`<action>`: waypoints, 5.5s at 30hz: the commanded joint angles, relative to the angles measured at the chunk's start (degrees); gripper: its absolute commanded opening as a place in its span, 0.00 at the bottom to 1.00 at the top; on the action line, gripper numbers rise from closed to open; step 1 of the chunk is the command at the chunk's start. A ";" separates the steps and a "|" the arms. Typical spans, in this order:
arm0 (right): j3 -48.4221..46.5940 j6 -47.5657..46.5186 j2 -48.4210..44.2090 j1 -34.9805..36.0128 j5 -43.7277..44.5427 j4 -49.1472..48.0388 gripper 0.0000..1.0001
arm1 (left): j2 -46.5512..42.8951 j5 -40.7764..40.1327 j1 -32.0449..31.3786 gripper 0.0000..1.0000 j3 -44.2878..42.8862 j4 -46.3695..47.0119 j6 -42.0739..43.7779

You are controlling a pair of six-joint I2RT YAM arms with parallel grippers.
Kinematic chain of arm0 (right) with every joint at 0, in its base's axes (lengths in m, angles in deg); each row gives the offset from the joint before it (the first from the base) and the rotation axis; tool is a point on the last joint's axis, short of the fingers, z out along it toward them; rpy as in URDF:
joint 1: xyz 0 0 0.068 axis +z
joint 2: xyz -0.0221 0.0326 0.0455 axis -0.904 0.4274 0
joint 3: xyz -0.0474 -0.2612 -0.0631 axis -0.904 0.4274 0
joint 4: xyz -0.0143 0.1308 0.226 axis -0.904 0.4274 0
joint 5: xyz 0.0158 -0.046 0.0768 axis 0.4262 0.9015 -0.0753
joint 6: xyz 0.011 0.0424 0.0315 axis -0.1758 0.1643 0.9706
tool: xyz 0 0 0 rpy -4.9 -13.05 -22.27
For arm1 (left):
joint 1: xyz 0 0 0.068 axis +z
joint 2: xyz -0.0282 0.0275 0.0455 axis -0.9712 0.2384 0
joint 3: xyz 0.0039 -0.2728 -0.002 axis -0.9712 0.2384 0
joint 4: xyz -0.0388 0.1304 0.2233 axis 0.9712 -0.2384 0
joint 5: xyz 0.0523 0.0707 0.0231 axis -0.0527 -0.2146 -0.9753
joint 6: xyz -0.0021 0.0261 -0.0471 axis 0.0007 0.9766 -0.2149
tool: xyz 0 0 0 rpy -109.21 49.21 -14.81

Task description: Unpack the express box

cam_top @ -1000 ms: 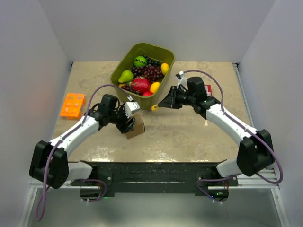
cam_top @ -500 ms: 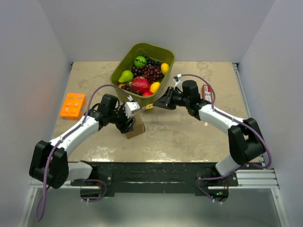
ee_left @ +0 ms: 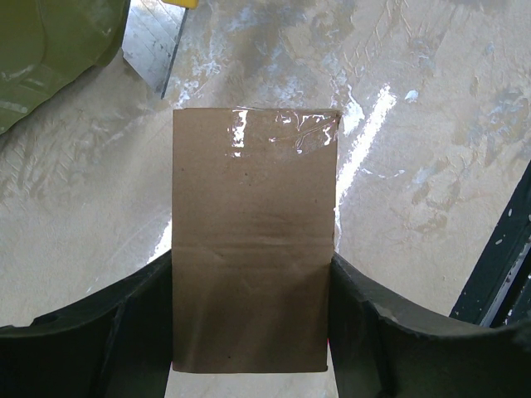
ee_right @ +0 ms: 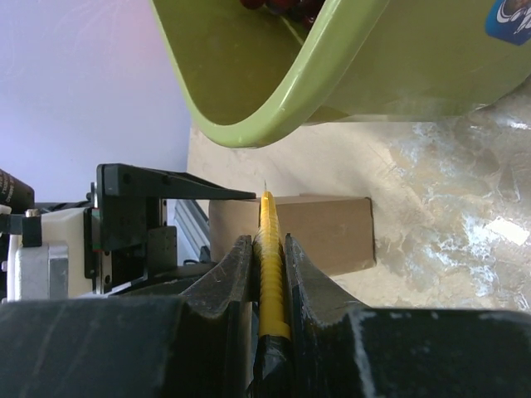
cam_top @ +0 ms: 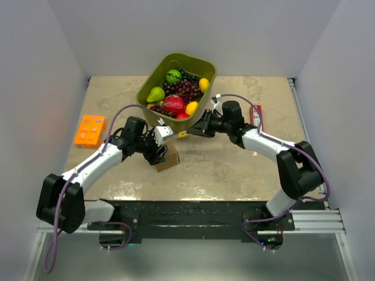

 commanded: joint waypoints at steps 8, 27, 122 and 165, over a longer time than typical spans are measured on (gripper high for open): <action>-1.43 -0.71 0.04 0.24 -3.09 -1.13 0.00 | 1.74 0.43 0.35 0.13 -0.17 -2.45 0.32; -1.61 -3.70 -1.19 0.33 -4.93 4.85 0.00 | 2.44 -3.70 0.53 0.00 0.45 0.18 -2.14; 10.87 -60.82 -11.12 21.25 14.57 0.55 0.88 | 17.03 28.11 7.47 0.36 -8.26 -18.36 19.21; 8.51 -66.89 -9.19 10.70 18.45 6.08 0.84 | 18.18 40.41 7.47 0.13 -13.52 -37.51 44.17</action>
